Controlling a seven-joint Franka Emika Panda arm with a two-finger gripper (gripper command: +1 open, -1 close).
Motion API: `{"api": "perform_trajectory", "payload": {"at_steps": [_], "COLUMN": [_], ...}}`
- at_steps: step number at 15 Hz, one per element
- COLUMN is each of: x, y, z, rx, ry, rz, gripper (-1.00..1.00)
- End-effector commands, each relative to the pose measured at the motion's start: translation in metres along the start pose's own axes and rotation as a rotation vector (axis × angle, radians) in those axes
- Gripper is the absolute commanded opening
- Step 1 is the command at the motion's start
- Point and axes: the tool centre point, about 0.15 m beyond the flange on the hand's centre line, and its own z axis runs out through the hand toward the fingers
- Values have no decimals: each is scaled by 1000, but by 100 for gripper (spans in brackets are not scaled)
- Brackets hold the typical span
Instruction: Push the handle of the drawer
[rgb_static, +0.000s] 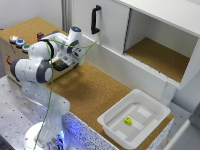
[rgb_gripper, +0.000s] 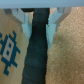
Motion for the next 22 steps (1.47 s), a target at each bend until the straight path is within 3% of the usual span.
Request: {"api": "perform_trajectory", "payload": {"at_steps": [1, 13, 14, 17, 22], "x": [48, 86, 89, 92, 89], "y": [-32, -94, -98, -106, -132], "z": [46, 74, 73, 51, 33], "rx": [20, 68, 65, 55, 74], "ry": [-12, -18, -9, 61, 104], "rz": [3, -103, -99, -91, -129], "gripper": [-100, -100, 100, 100, 100]}}
